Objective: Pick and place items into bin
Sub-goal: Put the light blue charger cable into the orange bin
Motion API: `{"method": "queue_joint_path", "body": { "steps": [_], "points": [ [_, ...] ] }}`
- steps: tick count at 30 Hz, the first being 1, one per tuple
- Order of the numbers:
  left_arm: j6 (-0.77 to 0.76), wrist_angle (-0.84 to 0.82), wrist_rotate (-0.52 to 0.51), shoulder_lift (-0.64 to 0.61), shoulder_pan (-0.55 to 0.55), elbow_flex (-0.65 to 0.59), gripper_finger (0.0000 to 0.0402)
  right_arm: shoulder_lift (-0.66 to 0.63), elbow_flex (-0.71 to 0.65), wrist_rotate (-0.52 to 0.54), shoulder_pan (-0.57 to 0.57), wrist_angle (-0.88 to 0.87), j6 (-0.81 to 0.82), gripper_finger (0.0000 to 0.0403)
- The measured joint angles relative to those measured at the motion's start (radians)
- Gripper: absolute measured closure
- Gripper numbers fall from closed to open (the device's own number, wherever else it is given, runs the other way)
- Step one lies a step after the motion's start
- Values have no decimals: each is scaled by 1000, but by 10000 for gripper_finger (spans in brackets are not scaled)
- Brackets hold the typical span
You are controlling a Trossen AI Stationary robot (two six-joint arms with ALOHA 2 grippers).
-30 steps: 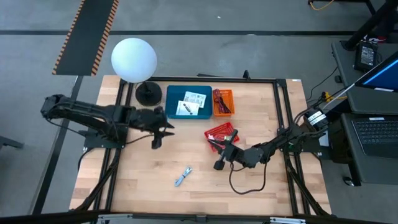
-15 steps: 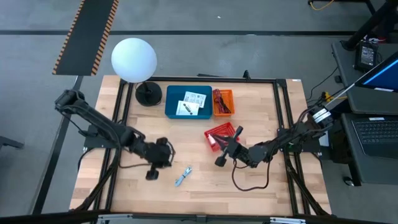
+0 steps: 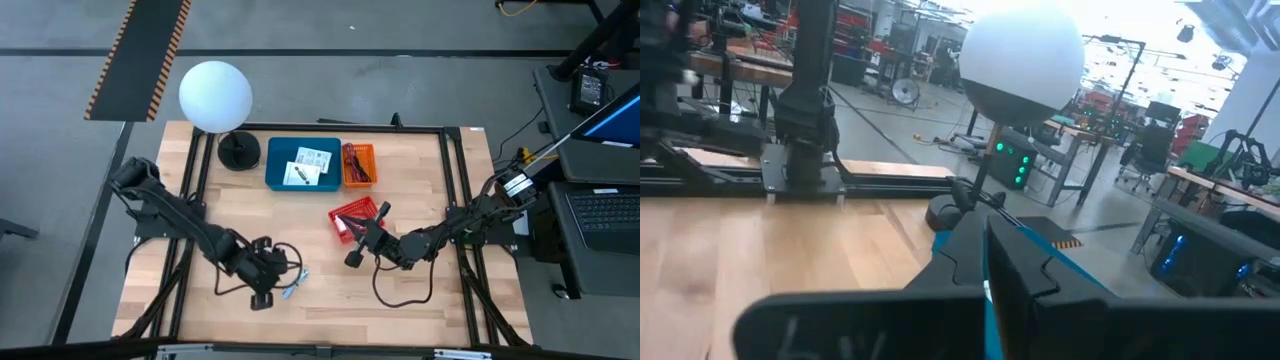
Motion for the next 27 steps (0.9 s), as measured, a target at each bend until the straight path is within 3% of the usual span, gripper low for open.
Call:
{"method": "queue_joint_path", "body": {
  "steps": [6, 15, 27],
  "points": [
    [-77, -64, -30, 104, -33, 106, 398, 0, 0, 0, 1, 0, 1, 402],
    [-211, -65, -139, 218, -26, 129, 394, 0, 0, -1, 1, 0, 3, 402],
    [-308, -54, -164, 307, -14, 128, 322, 0, 0, -2, 12, 0, 29, 402]
  ]
}}
